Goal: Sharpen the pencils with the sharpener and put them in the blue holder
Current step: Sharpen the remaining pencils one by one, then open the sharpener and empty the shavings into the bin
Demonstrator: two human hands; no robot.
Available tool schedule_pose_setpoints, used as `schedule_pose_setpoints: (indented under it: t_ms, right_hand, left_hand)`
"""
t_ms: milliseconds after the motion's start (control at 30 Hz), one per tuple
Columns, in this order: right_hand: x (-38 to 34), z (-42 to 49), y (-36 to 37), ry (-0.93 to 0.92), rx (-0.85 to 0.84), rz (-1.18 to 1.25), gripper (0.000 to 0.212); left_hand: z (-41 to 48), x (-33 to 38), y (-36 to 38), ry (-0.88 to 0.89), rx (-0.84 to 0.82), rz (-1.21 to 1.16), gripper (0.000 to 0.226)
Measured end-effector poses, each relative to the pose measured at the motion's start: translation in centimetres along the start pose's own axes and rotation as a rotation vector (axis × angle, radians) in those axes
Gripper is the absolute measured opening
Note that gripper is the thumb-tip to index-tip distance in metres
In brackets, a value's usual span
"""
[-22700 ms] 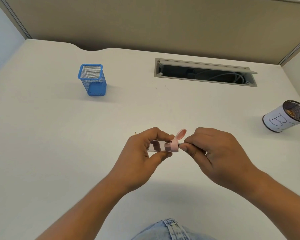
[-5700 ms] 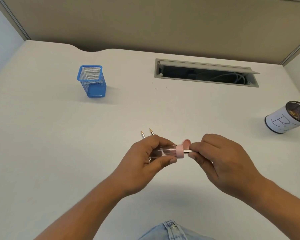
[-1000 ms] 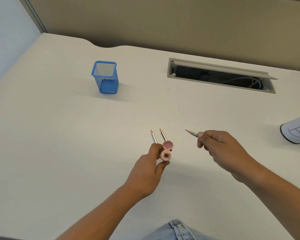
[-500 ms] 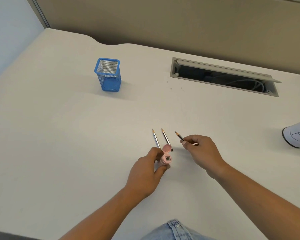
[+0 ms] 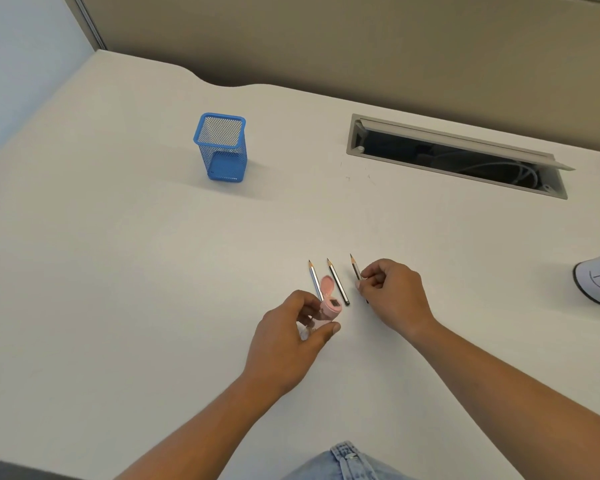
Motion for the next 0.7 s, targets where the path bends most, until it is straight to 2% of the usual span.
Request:
schedule_pose_setpoints:
  t_ms: [433,500,633,700]
  right_hand:
    - [-0.4,0.9,0.8,-0.029,-0.013,-0.109,0.008]
    - [-0.4,0.7,0.6,-0.030,-0.012,-0.087,0.010]
    - [-1.6,-0.1,-1.4,-0.090,0.094,-0.033,0.008]
    - [-2.6,-0.6,-1.9,-0.143,0.022,0.131,0.010]
  left_hand:
    - [0.3,0.5,-0.5,0.011,0.025,0.023,0.028]
    - [0.4,0.6,-0.6,0.011,0.028,0.026,0.028]
    - [0.4,0.8,-0.6,0.020,0.036,0.013,0.027]
    - [0.4,1.1,-0.6,0.034,0.029,0.007,0.025]
Point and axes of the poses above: each hand's wrist, its own z-axis towards the middle knuckle, its own y-axis out of the palm, x = y × z, the point moved 8 cm from there along z, towards the middle knuckle, and after that the axes turned 10 degrees about -z, right-handed, at the moved point
